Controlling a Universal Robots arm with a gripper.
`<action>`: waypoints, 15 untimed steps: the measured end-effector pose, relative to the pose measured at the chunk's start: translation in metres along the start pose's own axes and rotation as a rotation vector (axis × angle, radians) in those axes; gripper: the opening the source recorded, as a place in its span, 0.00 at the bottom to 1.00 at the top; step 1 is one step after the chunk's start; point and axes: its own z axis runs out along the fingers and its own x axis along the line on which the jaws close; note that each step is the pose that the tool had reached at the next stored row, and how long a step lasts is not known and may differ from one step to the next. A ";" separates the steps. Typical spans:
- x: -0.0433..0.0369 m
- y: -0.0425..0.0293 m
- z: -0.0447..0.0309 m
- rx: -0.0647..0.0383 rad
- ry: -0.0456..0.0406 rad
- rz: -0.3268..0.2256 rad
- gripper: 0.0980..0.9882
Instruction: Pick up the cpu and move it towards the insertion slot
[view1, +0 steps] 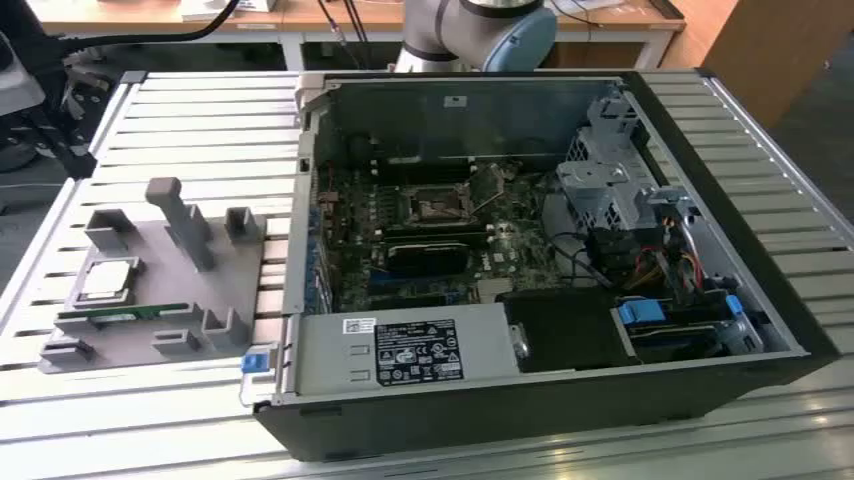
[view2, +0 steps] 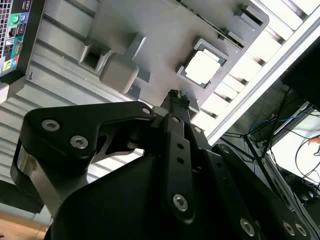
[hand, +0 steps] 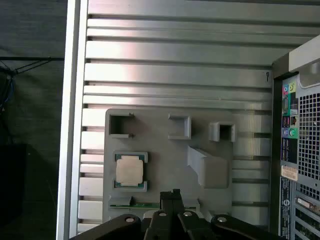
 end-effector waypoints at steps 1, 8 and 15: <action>0.0000 0.0000 0.0000 0.000 0.0000 0.000 0.01; 0.0001 0.0000 -0.0001 0.000 0.0001 0.000 0.01; 0.0114 0.0002 0.0001 0.000 0.0000 0.000 0.01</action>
